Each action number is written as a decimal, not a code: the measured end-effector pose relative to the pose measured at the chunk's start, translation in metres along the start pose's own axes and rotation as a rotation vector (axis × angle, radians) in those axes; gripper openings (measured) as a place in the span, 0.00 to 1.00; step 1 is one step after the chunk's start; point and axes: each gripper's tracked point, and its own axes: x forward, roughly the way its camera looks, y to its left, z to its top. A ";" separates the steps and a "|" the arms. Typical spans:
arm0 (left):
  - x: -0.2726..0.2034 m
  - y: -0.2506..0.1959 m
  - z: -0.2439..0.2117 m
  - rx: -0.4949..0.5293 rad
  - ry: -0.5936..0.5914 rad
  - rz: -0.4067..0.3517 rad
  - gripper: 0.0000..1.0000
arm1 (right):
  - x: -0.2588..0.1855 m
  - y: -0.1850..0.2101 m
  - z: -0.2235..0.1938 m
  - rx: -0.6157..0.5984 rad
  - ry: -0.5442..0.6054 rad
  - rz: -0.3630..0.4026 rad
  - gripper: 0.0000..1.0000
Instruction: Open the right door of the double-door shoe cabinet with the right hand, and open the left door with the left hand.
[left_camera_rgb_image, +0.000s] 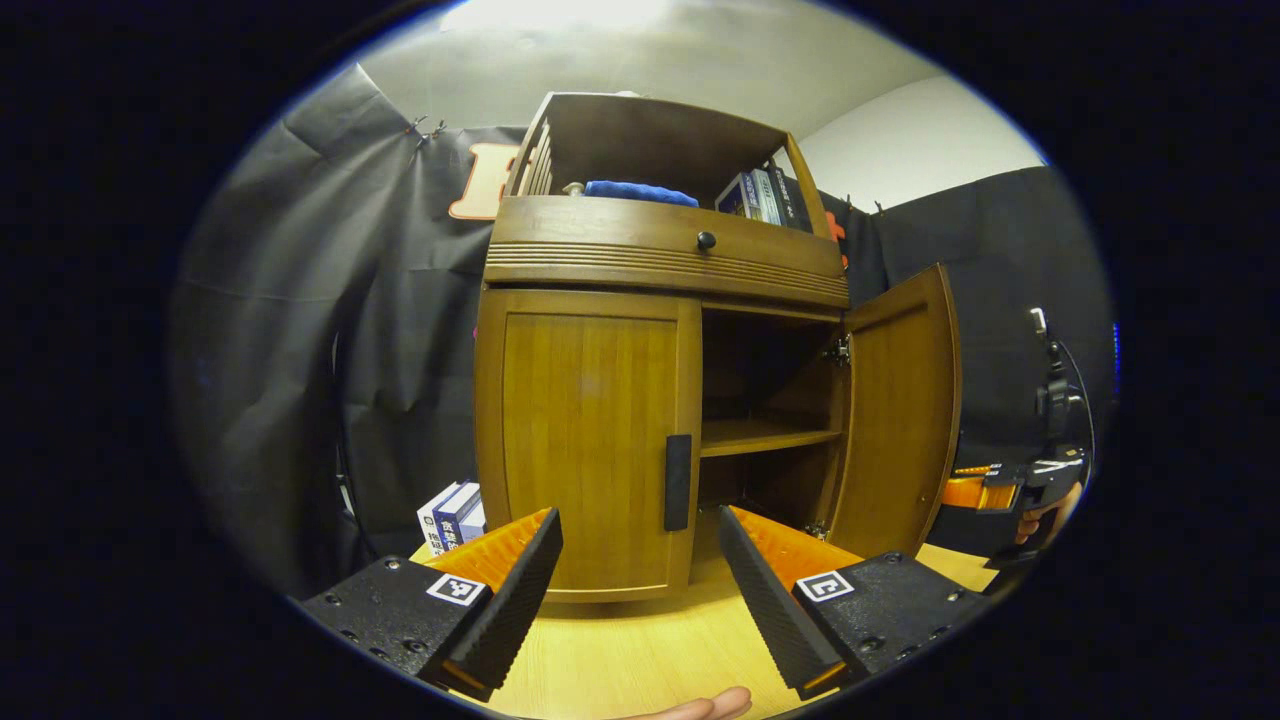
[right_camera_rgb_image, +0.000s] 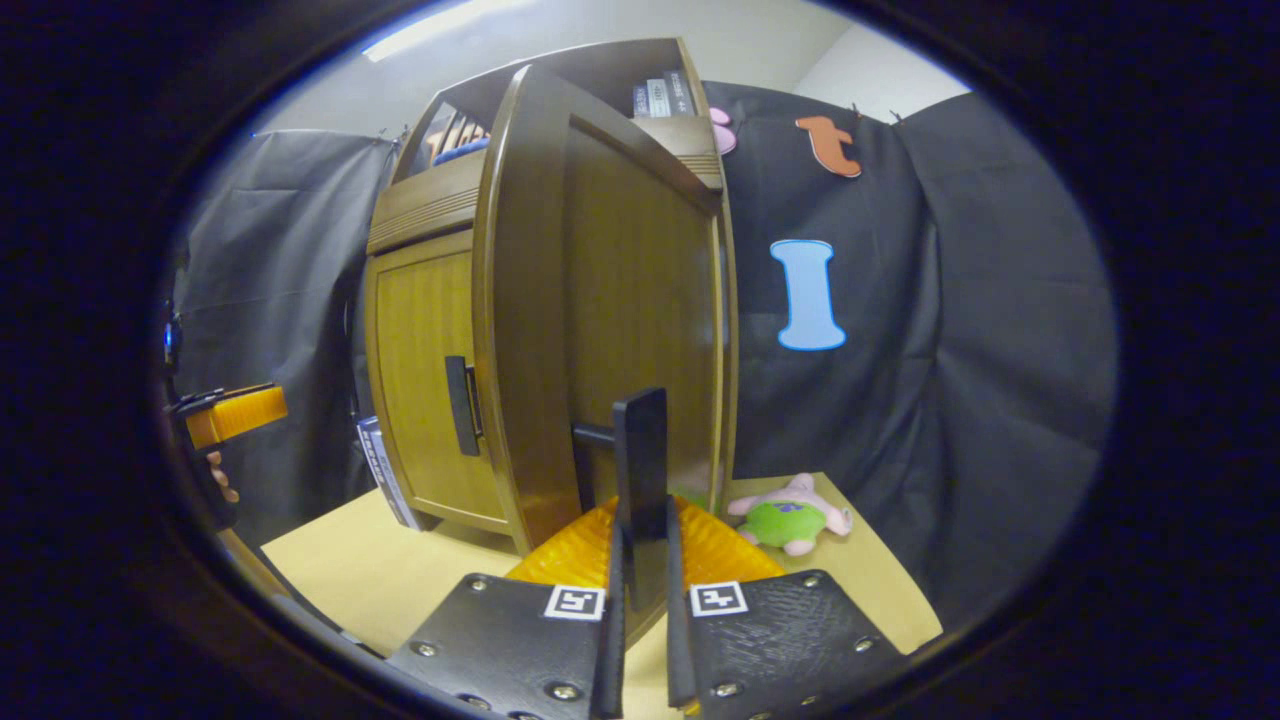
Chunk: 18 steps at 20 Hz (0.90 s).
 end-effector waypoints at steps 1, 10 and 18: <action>0.001 0.001 -0.001 0.006 0.002 0.004 0.97 | -0.001 -0.005 0.002 -0.008 -0.006 -0.018 0.17; 0.009 -0.001 -0.009 0.016 0.025 0.006 0.97 | -0.020 -0.073 0.023 -0.004 -0.064 -0.170 0.01; 0.021 -0.018 -0.011 0.003 0.017 -0.021 0.97 | -0.020 -0.120 0.028 0.037 -0.095 -0.096 0.01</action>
